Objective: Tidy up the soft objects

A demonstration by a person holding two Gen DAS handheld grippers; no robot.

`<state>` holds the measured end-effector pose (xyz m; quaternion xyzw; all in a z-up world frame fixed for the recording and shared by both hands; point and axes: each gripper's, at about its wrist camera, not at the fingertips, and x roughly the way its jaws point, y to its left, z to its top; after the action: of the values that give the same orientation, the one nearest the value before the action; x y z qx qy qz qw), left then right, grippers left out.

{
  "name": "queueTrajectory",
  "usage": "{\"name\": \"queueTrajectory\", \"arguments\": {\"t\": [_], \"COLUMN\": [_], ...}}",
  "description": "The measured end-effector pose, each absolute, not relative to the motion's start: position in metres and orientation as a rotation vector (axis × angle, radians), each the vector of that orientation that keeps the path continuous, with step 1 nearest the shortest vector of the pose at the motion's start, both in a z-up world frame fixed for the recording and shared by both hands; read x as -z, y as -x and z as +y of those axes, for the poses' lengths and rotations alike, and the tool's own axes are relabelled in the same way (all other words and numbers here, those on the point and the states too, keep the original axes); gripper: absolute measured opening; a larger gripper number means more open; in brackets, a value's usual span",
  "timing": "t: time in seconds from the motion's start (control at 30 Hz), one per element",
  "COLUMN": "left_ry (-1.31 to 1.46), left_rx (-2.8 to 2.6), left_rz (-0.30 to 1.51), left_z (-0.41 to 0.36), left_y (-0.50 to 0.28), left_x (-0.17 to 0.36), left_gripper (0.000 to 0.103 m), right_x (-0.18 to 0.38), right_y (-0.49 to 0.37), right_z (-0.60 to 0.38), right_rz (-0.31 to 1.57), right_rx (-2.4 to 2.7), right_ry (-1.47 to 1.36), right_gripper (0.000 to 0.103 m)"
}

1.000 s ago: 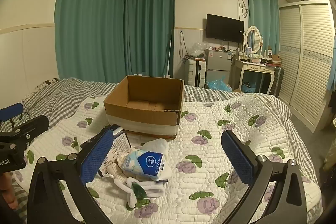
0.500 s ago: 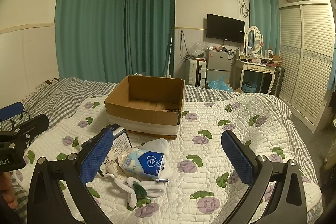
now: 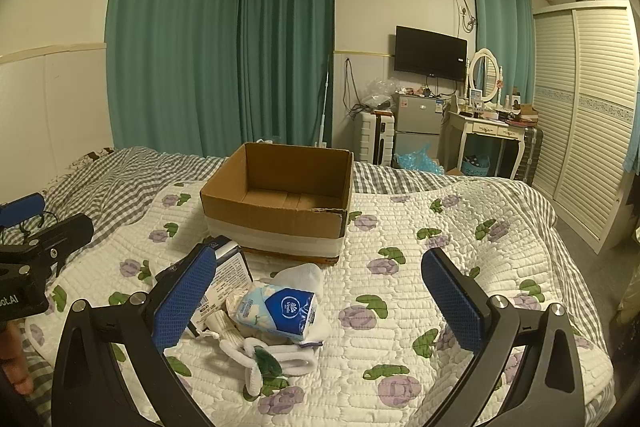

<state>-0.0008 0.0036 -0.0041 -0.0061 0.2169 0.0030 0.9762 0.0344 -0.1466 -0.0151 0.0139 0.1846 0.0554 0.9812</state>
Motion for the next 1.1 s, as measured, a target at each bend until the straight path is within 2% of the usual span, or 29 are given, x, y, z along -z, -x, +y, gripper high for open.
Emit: {"name": "queueTrajectory", "arguments": {"t": [1.1], "left_ry": [0.009], "left_rx": [-0.009], "left_rz": [0.439], "left_z": [0.0068], "left_y": [0.0007], "left_x": [0.0035], "left_gripper": [0.103], "right_x": [0.0161], "right_y": [-0.0349], "right_z": [-0.1459], "right_rz": [0.375], "right_rx": [-0.111], "right_ry": [-0.027], "right_gripper": [0.103]}}
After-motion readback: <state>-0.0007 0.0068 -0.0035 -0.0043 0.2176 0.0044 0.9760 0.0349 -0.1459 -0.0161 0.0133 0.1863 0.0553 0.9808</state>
